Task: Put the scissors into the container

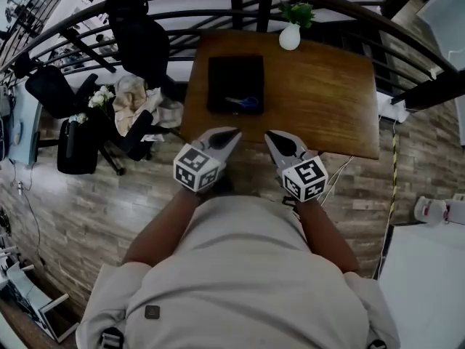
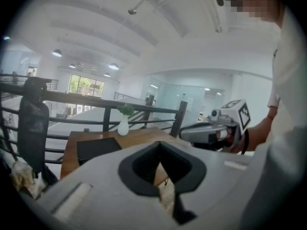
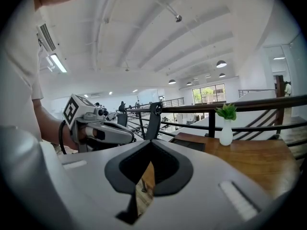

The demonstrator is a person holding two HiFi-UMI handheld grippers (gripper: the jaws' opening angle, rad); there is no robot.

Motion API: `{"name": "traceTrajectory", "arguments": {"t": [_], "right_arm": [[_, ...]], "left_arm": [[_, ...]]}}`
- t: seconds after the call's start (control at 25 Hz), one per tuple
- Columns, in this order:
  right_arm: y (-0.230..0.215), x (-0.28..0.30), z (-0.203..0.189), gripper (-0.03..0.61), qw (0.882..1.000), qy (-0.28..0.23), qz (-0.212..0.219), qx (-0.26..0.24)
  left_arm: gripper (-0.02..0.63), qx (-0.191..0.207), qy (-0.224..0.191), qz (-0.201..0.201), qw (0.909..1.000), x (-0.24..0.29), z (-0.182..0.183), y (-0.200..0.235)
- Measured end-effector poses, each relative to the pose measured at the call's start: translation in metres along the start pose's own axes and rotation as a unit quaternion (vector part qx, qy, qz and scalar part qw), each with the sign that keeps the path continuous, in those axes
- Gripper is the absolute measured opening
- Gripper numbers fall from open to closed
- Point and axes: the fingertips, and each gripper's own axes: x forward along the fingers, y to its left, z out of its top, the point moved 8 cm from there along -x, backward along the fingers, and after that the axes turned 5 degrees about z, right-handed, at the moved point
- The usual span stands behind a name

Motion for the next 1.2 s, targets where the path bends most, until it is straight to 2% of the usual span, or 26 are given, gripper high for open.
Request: {"name": "traceTrajectory", "arguments": {"t": [0.28, 0.56, 0.8, 1.2], "right_arm": [[0.030, -0.043, -0.027, 0.007, 1.000, -0.006, 0.019, -0.006], [0.055, -0.053, -0.032, 0.008, 0.999, -0.004, 0.033, -0.007], [0.077, -0.047, -0.028, 0.008, 0.999, -0.002, 0.034, -0.013], [0.124, -0.033, -0.016, 0.007, 1.000, -0.005, 0.007, -0.009]], "left_arm": [[0.003, 0.007, -0.003, 0.023, 0.9997, -0.032, -0.025, -0.054], [0.003, -0.015, -0.026, 0.043, 0.9986, -0.067, -0.026, -0.064], [0.003, -0.013, -0.034, 0.029, 0.9989, -0.091, -0.024, -0.065], [0.003, -0.008, -0.036, -0.002, 0.9993, -0.139, -0.024, -0.054]]}}
